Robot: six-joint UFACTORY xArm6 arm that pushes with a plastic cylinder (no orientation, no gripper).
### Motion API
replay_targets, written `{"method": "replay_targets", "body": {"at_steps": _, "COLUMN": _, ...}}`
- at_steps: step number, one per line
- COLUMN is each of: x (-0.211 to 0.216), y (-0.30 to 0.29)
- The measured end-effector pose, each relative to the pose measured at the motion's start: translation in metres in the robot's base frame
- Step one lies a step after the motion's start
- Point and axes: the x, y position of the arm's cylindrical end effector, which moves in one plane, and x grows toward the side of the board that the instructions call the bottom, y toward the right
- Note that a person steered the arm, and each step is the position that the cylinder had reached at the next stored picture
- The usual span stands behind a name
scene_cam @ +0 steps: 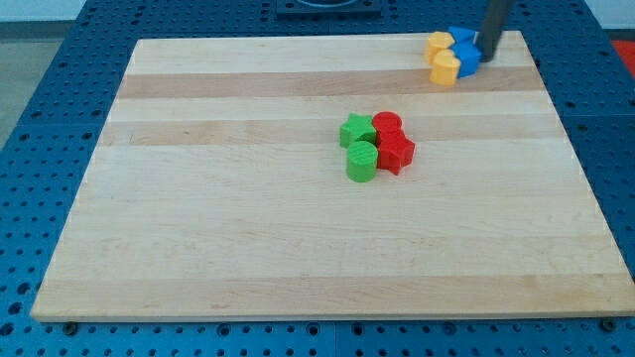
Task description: Move yellow hexagon with blue triangle towards left side of the board
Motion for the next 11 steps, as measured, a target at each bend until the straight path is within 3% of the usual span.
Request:
{"method": "replay_targets", "body": {"at_steps": 3, "x": 0.058, "y": -0.118}}
{"method": "replay_targets", "body": {"at_steps": 4, "x": 0.059, "y": -0.097}}
{"method": "replay_targets", "body": {"at_steps": 6, "x": 0.050, "y": 0.045}}
{"method": "replay_targets", "body": {"at_steps": 7, "x": 0.015, "y": 0.097}}
{"method": "replay_targets", "body": {"at_steps": 8, "x": -0.038, "y": 0.103}}
{"method": "replay_targets", "body": {"at_steps": 9, "x": -0.058, "y": 0.095}}
{"method": "replay_targets", "body": {"at_steps": 11, "x": -0.057, "y": -0.026}}
